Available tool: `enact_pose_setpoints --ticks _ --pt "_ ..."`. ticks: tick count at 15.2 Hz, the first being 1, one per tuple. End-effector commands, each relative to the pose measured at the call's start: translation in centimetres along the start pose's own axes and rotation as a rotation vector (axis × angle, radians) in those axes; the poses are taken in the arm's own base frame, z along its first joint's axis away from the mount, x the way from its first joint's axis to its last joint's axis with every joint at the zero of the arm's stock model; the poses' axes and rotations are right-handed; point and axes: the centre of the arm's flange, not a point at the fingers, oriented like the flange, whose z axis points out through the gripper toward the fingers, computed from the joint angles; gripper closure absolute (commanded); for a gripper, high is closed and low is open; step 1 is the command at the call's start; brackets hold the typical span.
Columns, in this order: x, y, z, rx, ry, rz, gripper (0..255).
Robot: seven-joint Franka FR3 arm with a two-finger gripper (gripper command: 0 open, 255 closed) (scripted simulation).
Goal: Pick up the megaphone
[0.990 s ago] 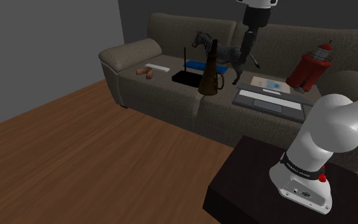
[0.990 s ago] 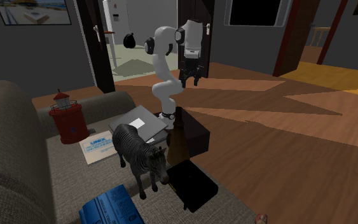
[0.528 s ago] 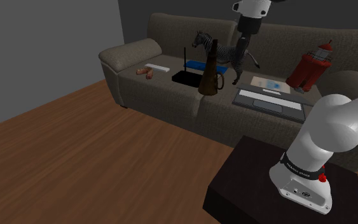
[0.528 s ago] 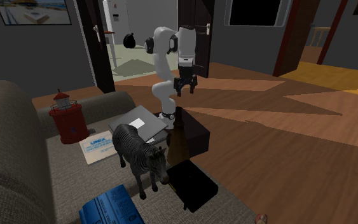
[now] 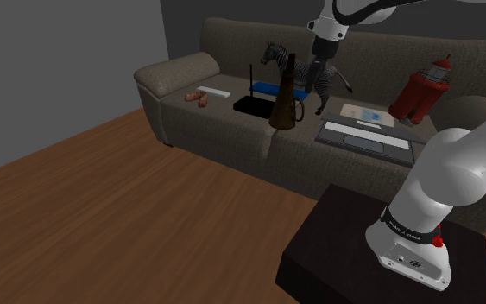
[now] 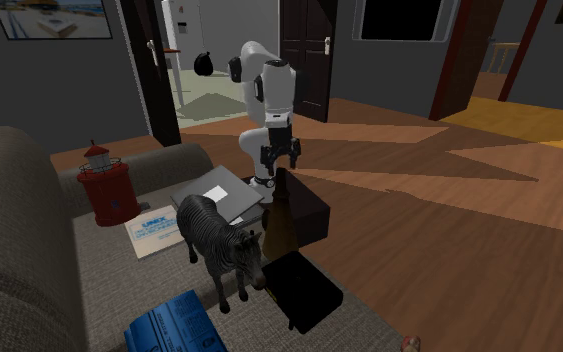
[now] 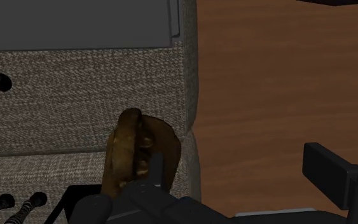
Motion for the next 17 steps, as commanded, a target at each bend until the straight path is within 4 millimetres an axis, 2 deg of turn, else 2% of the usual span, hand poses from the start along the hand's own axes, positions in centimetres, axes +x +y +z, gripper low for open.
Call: enact_pose_setpoints --ticks 1,8,15,17 --pt "0.7 2.3 1.5 0.008 0.016 0.002 0" --pt "3.5 9.8 6.4 0.040 0.066 0.011 0" --pt "3.1 9.7 10.0 0.040 0.066 0.011 0" --pt "3.0 9.7 10.3 0.040 0.066 0.011 0"
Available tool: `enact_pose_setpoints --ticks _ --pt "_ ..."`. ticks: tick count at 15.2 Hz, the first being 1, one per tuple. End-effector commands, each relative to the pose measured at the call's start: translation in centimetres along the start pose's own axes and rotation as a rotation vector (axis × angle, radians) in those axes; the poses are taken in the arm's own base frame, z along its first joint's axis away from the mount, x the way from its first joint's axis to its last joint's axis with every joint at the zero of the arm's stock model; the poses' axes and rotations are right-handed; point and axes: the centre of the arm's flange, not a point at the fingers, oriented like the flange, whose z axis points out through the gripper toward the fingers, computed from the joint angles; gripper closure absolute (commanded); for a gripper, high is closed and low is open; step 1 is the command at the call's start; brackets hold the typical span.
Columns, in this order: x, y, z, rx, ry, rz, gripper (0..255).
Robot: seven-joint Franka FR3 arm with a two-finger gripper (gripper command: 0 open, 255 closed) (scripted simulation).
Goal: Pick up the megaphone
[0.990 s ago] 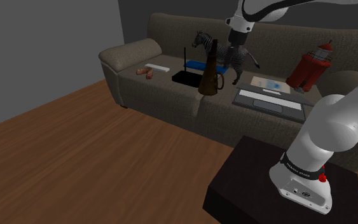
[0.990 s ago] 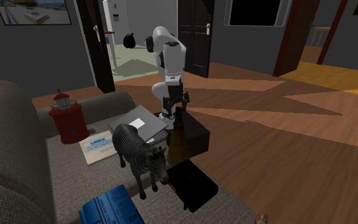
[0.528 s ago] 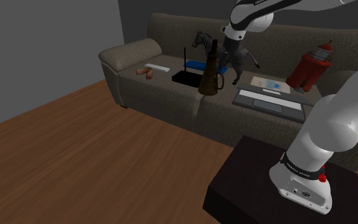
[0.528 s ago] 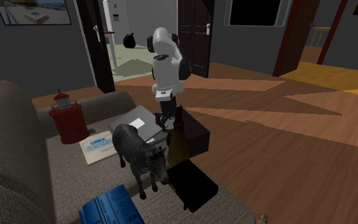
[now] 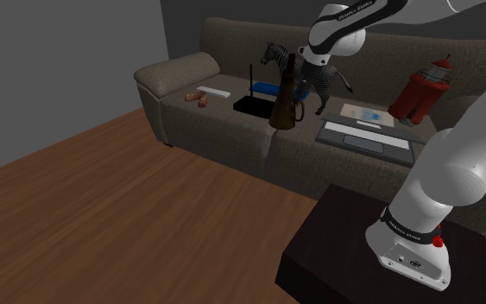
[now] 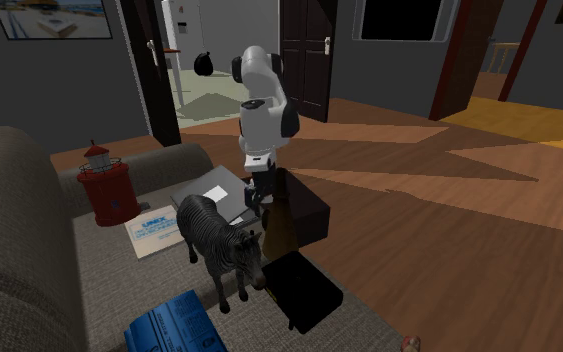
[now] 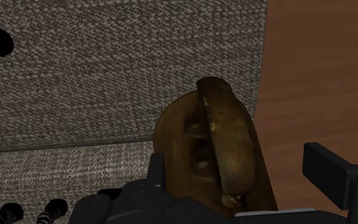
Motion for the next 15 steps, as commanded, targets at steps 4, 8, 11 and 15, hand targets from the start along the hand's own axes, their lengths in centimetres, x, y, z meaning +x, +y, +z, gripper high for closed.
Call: enact_pose_setpoints --ticks 4,8,11,15 --pt "-0.1 0.2 0.2 0.000 0.000 0.000 255" --pt "-0.1 0.2 0.2 0.000 0.000 0.000 255" --pt "-0.1 0.1 0.2 0.000 0.000 0.000 255" --pt "0.3 0.0 -1.8 0.000 0.000 0.000 255"
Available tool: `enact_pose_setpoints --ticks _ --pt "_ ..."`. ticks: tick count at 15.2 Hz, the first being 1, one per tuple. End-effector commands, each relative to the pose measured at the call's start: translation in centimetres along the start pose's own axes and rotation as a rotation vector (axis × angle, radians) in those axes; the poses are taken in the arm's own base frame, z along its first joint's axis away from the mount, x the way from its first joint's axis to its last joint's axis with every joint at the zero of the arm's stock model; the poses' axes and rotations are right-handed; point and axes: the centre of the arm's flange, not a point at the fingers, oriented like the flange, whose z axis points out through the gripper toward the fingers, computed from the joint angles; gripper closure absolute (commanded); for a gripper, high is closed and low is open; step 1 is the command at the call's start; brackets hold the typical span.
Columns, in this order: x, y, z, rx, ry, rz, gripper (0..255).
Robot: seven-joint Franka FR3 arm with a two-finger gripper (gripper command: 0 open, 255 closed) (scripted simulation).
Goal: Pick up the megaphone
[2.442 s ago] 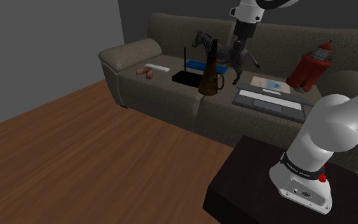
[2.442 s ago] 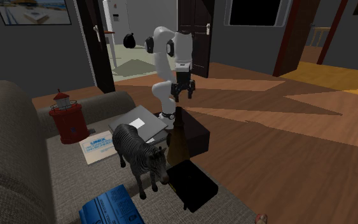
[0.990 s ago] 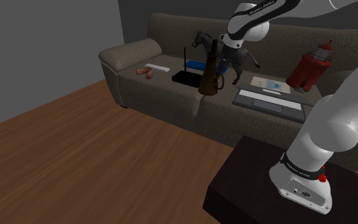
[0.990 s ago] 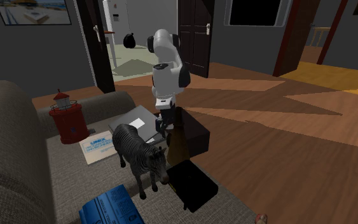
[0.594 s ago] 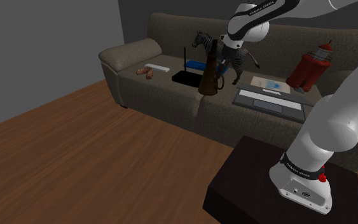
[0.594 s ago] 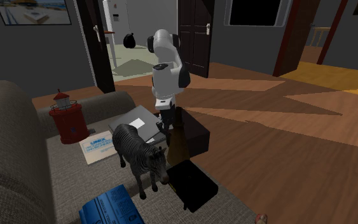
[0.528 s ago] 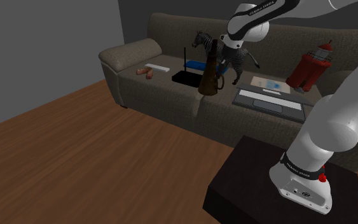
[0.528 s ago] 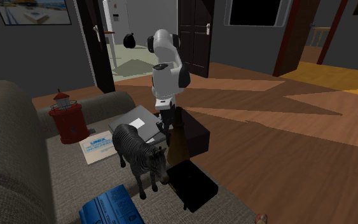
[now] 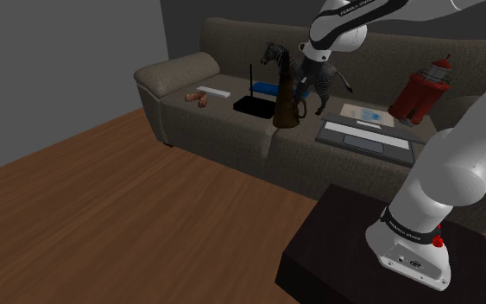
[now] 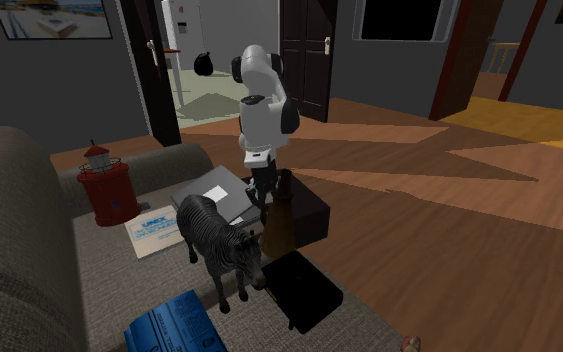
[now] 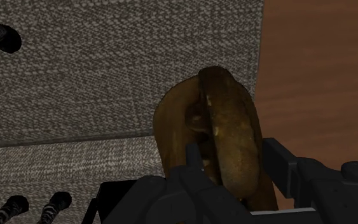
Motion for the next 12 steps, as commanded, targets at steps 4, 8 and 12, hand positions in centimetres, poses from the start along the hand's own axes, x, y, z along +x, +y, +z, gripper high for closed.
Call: enact_pose_setpoints --ticks 4,8,12 --pt "0.4 -0.1 -2.7 -0.001 0.001 0.000 255" --pt "0.8 -0.1 -4.8 -0.001 0.001 0.000 255" --pt "1.1 -0.1 -6.4 -0.001 0.001 0.000 255"
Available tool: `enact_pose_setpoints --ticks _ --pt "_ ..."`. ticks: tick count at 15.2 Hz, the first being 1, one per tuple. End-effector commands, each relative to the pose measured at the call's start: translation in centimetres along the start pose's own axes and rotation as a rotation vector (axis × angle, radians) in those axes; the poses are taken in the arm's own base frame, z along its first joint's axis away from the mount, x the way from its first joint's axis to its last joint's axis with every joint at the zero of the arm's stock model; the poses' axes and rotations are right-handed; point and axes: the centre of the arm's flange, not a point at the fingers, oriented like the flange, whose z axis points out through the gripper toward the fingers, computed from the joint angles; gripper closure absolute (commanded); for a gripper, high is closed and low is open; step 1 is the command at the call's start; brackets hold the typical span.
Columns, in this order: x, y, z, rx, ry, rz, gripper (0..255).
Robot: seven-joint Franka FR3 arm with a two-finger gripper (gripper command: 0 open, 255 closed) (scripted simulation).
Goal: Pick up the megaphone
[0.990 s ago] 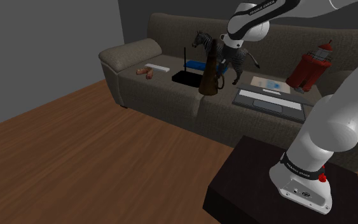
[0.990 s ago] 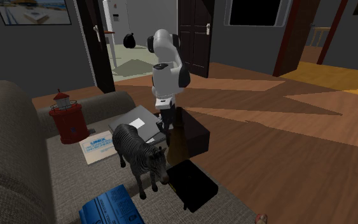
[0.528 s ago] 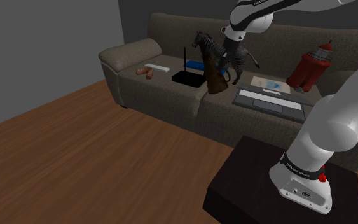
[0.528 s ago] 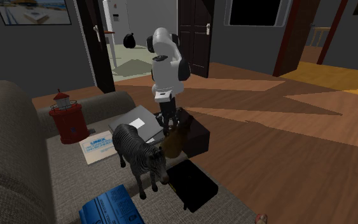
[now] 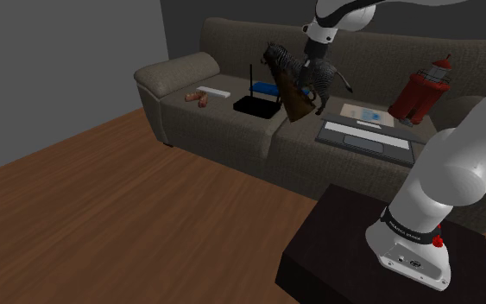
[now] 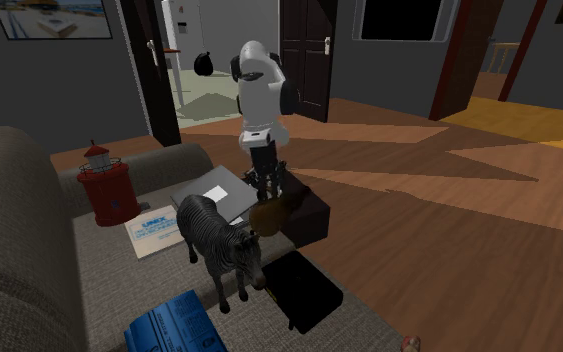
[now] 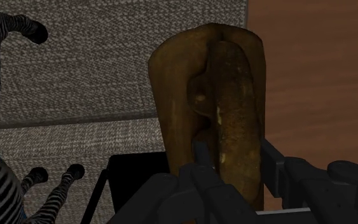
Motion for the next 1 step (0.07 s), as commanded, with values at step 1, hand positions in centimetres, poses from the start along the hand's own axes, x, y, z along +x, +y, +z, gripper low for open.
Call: enact_pose_setpoints --ticks 1 --pt "0.05 0.02 -0.54 -0.001 0.002 0.000 255"
